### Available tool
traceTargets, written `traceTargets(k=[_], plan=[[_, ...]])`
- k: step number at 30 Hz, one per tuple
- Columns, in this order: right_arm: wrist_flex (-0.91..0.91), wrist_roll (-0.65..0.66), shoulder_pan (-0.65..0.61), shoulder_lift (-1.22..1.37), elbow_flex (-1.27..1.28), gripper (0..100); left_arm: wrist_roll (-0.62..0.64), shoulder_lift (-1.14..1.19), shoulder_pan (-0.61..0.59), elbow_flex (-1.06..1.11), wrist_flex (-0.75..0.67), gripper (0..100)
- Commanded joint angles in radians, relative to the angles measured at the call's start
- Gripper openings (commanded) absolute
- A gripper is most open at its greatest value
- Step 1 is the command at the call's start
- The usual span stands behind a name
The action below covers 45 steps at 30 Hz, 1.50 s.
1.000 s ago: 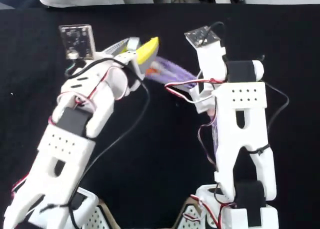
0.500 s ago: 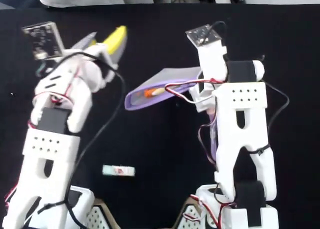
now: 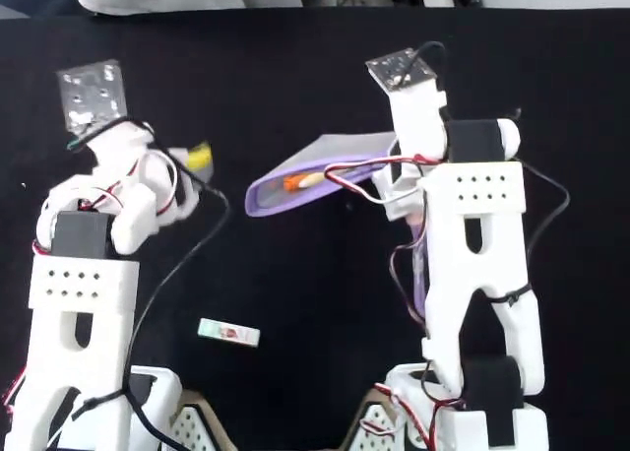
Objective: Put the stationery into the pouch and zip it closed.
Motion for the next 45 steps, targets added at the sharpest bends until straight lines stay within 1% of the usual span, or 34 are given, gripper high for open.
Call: traceTargets(k=[1, 5, 6, 10, 12, 16, 18, 21, 24, 27, 31, 34, 35, 39, 45], plan=[[-0.012, -0.011, -0.003, -0.027, -0.01, 1.1, -0.023, 0.046, -0.007, -0.059, 0.078, 26], [-0.009, -0.012, 0.0, -0.028, -0.025, 1.1, -0.026, 0.16, 0.001, -0.018, 0.089, 26], [-0.009, -0.018, 0.002, -0.025, -0.035, 1.1, -0.046, 0.189, 0.001, -0.008, 0.087, 26], [-0.009, -0.054, 0.002, -0.025, -0.051, 1.1, -0.264, 0.259, 0.002, -0.012, 0.101, 26], [-0.009, -0.052, 0.002, -0.024, -0.054, 1.1, -0.362, 0.259, 0.016, -0.012, 0.144, 25], [-0.015, -0.052, 0.002, -0.024, -0.059, 1.1, -0.588, 0.259, 0.119, -0.01, 0.281, 25], [-0.015, -0.052, 0.002, -0.024, -0.059, 1.1, -0.678, 0.259, 0.176, -0.01, 0.345, 25], [-0.015, -0.052, 0.002, -0.024, -0.059, 1.1, -0.822, 0.259, 0.236, -0.007, 0.408, 25], [-0.015, -0.052, 0.002, -0.024, -0.059, 1.1, -0.97, 0.259, 0.263, -0.001, 0.453, 25], [-0.015, -0.052, 0.003, -0.024, -0.059, 1.1, -1.129, 0.259, 0.268, 0.035, 0.459, 25], [-0.015, -0.052, 0.003, -0.024, -0.059, 1.1, -1.359, 0.259, 0.262, 0.142, 0.417, 25], [-0.015, -0.052, 0.003, -0.024, -0.059, 1.1, -1.47, 0.259, 0.268, 0.234, 0.377, 25], [-0.015, -0.052, 0.003, -0.024, -0.059, 1.1, -1.482, 0.259, 0.268, 0.259, 0.347, 25], [-0.015, -0.052, 0.003, -0.024, -0.059, 1.1, -1.456, 0.264, 0.26, 0.328, 0.158, 25], [-0.015, -0.052, 0.003, -0.024, -0.059, 1.1, -1.45, 0.261, 0.303, 0.45, -0.025, 25]])
